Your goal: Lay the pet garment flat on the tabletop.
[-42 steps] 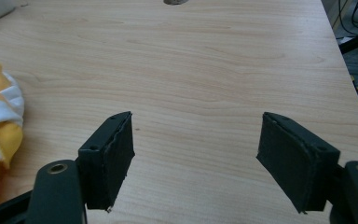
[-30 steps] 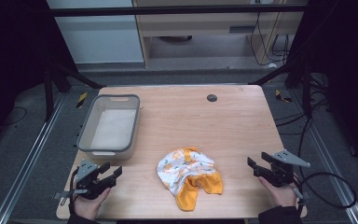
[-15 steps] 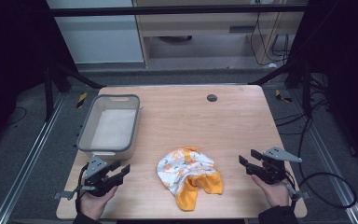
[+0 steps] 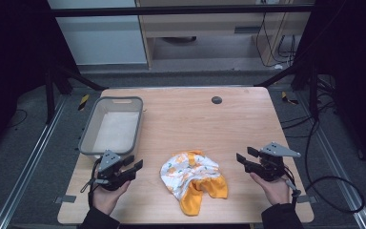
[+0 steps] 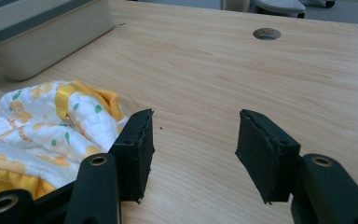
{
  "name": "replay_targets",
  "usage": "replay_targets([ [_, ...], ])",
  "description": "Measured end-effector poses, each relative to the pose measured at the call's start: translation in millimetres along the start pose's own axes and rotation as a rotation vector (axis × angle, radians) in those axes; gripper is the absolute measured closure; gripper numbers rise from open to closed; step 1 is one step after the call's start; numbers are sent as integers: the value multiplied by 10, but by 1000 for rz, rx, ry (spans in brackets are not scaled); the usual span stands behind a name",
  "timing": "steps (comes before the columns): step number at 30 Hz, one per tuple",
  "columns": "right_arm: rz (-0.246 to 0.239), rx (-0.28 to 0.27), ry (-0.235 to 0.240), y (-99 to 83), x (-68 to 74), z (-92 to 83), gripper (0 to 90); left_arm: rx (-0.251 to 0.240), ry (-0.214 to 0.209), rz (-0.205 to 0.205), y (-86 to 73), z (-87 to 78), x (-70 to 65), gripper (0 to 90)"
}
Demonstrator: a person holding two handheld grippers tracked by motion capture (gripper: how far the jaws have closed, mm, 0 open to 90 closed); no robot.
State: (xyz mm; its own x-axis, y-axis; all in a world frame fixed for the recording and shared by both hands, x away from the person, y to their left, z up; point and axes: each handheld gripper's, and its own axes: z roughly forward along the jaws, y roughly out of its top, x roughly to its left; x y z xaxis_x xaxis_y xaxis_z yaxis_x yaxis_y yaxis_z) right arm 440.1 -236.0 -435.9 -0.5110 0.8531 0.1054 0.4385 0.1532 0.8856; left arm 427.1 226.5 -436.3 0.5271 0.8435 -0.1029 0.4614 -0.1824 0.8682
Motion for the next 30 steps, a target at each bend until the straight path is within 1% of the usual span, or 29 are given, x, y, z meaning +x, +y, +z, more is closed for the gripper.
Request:
replay_targets([
  [8,-19,17,38,80,99,165,478,24,-26,14,92,216,-128,572],
  [12,-37,35,54,88,167,275,483,46,-44,35,110,314,-216,573],
  [14,-33,40,68,89,202,319,485,59,-50,46,110,360,-259,570],
  [18,-46,59,86,92,272,411,496,77,-65,72,96,433,-331,565],
  [20,-52,67,98,94,303,455,503,89,-74,77,85,469,-355,559],
  [23,-65,86,115,81,350,525,512,116,-86,81,54,534,-390,556],
  [27,-88,129,131,36,403,614,517,146,-92,86,11,607,-425,556],
  [30,-89,148,146,7,425,661,524,164,-100,89,-9,654,-439,560],
])
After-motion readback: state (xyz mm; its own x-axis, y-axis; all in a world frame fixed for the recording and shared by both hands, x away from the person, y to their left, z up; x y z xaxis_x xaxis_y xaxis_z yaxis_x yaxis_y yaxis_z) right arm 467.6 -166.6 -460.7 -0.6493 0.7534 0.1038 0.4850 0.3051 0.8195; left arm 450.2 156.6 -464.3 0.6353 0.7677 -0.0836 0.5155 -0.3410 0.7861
